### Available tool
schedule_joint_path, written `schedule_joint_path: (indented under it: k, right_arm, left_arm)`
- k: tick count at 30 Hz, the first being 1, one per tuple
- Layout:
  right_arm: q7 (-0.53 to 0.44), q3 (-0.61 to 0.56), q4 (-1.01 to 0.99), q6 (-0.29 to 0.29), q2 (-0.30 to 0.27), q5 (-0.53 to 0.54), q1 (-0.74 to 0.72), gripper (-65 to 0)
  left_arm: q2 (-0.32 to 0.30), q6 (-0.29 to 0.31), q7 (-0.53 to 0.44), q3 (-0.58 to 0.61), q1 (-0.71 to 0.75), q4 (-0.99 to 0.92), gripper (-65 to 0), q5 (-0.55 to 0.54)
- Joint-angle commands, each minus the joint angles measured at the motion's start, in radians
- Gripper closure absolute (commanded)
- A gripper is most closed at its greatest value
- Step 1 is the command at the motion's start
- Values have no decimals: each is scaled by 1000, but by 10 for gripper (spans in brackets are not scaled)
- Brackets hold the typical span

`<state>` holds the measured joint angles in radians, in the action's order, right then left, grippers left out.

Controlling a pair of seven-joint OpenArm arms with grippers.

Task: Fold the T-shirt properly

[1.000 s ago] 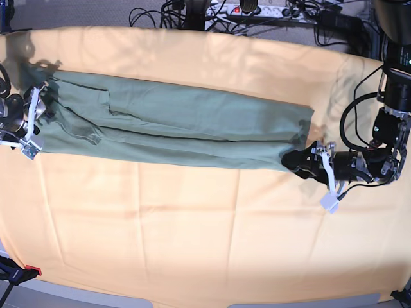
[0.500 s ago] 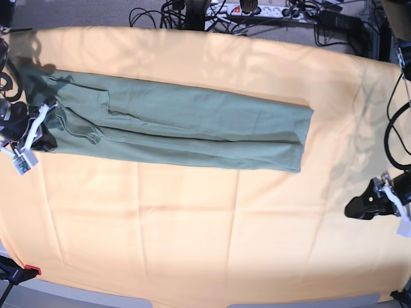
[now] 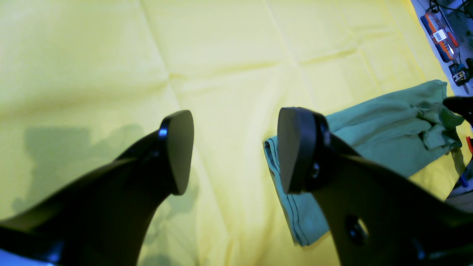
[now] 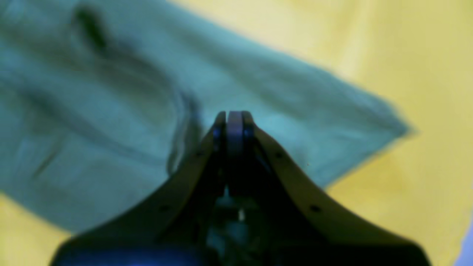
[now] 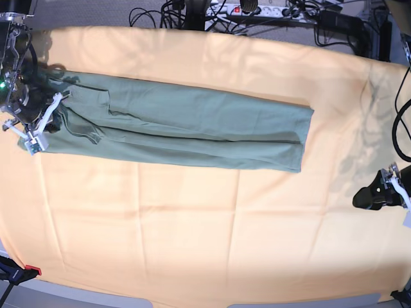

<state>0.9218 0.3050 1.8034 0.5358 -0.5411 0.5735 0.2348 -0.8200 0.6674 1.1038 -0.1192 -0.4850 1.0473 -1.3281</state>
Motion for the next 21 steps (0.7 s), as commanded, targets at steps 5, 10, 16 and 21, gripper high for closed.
schedule_joint_path:
  k: [5,10,16,21]
  right_arm:
    - [69,11,12,106,-29,137,-11,0]
    - [56,11,12,108,-30,132,-13,0]
    - [-37,11,12,-117,-24,3,-13,0]
    - [-36,11,8,-133,4,-4,1,0]
  left_arm:
    - [-28,9,-7,-10,-25,13,-375,-30]
    - [-28,8,-7,-10,-25,13,-375,-46]
    - [-28,-14,-3,-11,-25,13,-375,-46]
    - [-27,-104,73,-10,-25,13,-375,-54]
